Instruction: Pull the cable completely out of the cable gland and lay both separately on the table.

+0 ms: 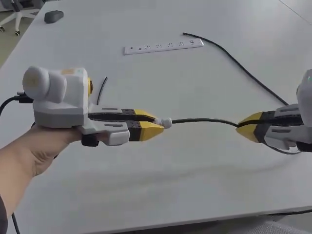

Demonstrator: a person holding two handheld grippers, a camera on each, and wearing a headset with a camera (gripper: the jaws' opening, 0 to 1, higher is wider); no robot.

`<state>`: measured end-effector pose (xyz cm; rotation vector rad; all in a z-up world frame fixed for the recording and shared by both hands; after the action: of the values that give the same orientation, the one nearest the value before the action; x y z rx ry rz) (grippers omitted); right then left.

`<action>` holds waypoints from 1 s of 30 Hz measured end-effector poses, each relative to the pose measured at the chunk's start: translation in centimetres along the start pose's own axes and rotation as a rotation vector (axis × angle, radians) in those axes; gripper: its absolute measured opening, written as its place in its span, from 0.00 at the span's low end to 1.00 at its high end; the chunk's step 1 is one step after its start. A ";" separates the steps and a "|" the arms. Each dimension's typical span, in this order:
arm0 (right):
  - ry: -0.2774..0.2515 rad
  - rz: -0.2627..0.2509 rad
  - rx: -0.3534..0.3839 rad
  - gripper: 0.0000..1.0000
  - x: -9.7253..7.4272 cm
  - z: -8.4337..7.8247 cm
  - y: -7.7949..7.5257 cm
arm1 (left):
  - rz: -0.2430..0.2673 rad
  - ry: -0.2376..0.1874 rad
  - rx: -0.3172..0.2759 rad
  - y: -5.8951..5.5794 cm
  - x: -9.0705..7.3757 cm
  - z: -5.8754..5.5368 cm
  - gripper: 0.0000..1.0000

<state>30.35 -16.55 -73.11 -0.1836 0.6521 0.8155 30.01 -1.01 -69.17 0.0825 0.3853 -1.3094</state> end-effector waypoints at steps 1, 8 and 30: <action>0.000 -0.011 0.002 0.00 -0.1 -0.2 -0.3 | 0.003 -0.001 0.001 0.0 0.0 0.0 0.15; 0.028 -0.058 0.089 0.00 -0.3 -2.3 -1.9 | 0.007 0.006 0.004 0.1 -0.1 -0.1 0.15; 0.002 -0.033 0.106 0.08 -1.8 -2.2 -1.9 | 0.033 0.005 0.000 0.5 -0.5 -0.1 0.15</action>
<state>29.75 -19.82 -73.96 -0.0990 0.6903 0.7471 30.40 -0.40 -69.19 0.0920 0.3869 -1.2767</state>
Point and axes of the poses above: the centre of the closed fingertips' face, and the gripper's own axes: x roughly forward along the fingers, y roughly to its left, z roughly out of its top, the point moved 1 cm from there along -x, roughly backward along the fingers, and after that the axes turned 10 degrees about x, right-handed, at the moved point
